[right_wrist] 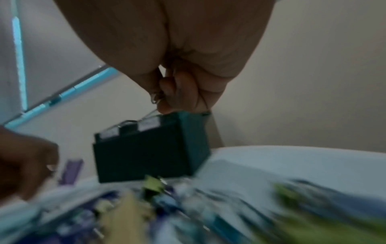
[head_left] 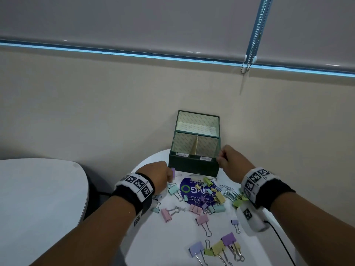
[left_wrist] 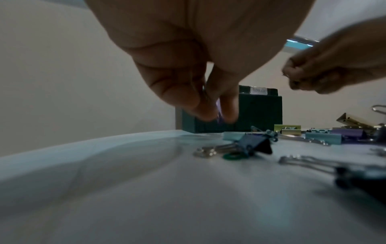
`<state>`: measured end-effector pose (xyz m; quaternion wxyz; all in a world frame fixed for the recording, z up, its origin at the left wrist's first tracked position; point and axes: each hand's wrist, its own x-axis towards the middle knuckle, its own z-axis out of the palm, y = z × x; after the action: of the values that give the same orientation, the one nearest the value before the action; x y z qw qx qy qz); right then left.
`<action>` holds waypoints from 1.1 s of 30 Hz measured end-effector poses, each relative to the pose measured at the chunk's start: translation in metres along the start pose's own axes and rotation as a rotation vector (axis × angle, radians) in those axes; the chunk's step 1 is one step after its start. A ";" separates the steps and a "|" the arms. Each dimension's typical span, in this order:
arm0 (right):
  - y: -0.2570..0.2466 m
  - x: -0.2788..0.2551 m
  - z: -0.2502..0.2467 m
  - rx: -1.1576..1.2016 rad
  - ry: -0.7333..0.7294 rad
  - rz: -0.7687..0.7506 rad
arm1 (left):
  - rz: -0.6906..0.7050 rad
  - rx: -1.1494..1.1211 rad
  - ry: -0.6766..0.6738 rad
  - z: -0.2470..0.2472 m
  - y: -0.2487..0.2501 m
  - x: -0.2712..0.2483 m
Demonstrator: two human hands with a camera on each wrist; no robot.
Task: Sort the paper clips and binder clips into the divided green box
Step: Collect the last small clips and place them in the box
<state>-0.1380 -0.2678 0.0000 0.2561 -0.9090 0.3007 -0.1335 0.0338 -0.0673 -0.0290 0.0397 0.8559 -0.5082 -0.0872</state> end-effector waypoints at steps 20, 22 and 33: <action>-0.026 0.001 -0.001 0.145 0.156 0.011 | 0.103 0.051 0.134 0.012 -0.004 -0.005; 0.010 -0.017 -0.008 0.001 0.121 0.056 | 0.138 0.000 0.205 0.008 -0.003 -0.004; 0.086 -0.036 -0.003 -0.158 -0.103 0.257 | 0.080 -0.174 0.444 -0.047 0.015 0.034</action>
<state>-0.2087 -0.3057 -0.0479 0.2137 -0.8860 0.4104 -0.0285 0.0457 -0.1051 0.0163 0.2272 0.8267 -0.5111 0.0613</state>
